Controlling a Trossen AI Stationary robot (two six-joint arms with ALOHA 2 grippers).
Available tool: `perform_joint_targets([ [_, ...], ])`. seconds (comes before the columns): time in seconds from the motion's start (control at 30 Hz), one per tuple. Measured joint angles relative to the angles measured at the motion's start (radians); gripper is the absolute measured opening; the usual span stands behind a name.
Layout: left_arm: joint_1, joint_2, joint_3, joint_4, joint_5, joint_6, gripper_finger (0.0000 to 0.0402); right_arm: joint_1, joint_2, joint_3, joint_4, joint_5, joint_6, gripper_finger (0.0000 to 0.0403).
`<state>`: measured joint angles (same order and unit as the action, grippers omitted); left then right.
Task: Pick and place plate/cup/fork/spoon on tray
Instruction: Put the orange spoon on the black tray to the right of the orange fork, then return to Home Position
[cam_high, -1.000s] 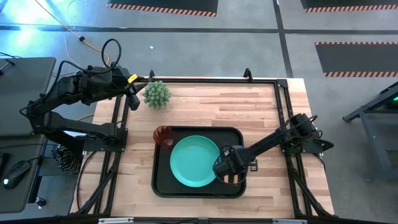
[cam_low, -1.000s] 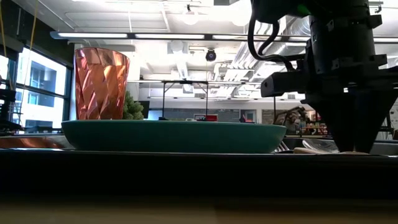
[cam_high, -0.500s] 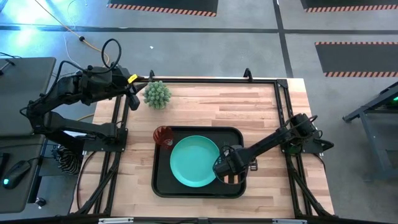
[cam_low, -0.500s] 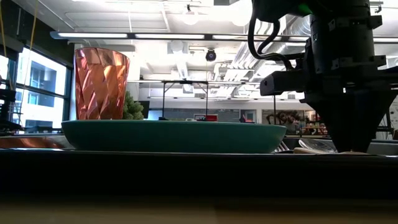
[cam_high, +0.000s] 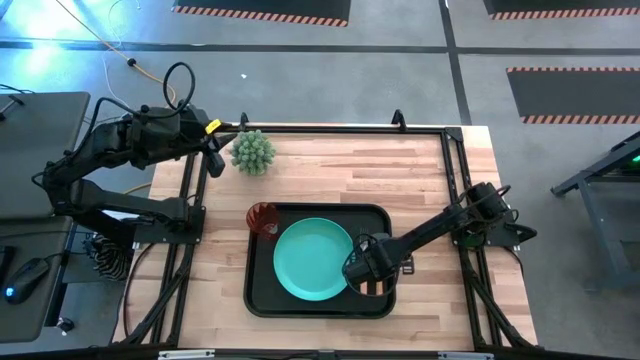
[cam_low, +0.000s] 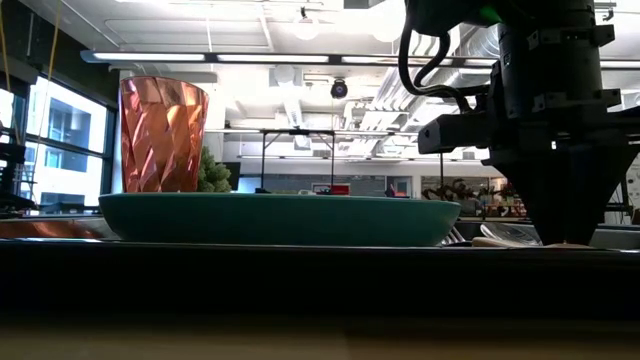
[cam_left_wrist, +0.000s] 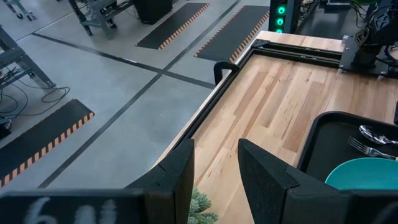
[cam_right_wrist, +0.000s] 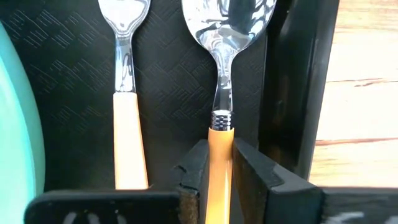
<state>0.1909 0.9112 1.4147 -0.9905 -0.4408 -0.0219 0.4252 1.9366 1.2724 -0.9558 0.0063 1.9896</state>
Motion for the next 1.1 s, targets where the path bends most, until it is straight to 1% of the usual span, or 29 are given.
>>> perform_joint_targets([
  [0.1, 0.0, 0.0, 0.0, 0.0, 0.0, 0.0, 0.0115, 0.0, 0.0, 0.0, 0.001, 0.0, 0.0, 0.0061],
  [0.4, 0.0, 0.0, 0.0, 0.0, 0.0, 0.0, 0.0115, 0.0, 0.0, 0.0, 0.003, 0.0, 0.0, 0.0108],
  [0.7, 0.0, 0.0, 0.0, 0.0, 0.0, 0.0, 0.0115, 0.0, 0.0, 0.026, -0.011, 0.004, -0.008, 0.0115],
  [0.8, 0.0, 0.0, 0.0, 0.0, 0.0, 0.0, 0.0115, 0.0, 0.0, 0.054, -0.056, 0.007, -0.016, 0.0115],
  [0.97, 0.0, 0.0, 0.0, 0.0, 0.0, 0.0, 0.0115, -0.016, 0.0, 0.112, -0.186, 0.011, -0.035, 0.0115],
  [1.1, 0.0, 0.0, 0.0, 0.0, 0.01, -0.004, 0.0115, -0.06, 0.0, 0.186, -0.279, 0.066, -0.12, 0.0115],
])
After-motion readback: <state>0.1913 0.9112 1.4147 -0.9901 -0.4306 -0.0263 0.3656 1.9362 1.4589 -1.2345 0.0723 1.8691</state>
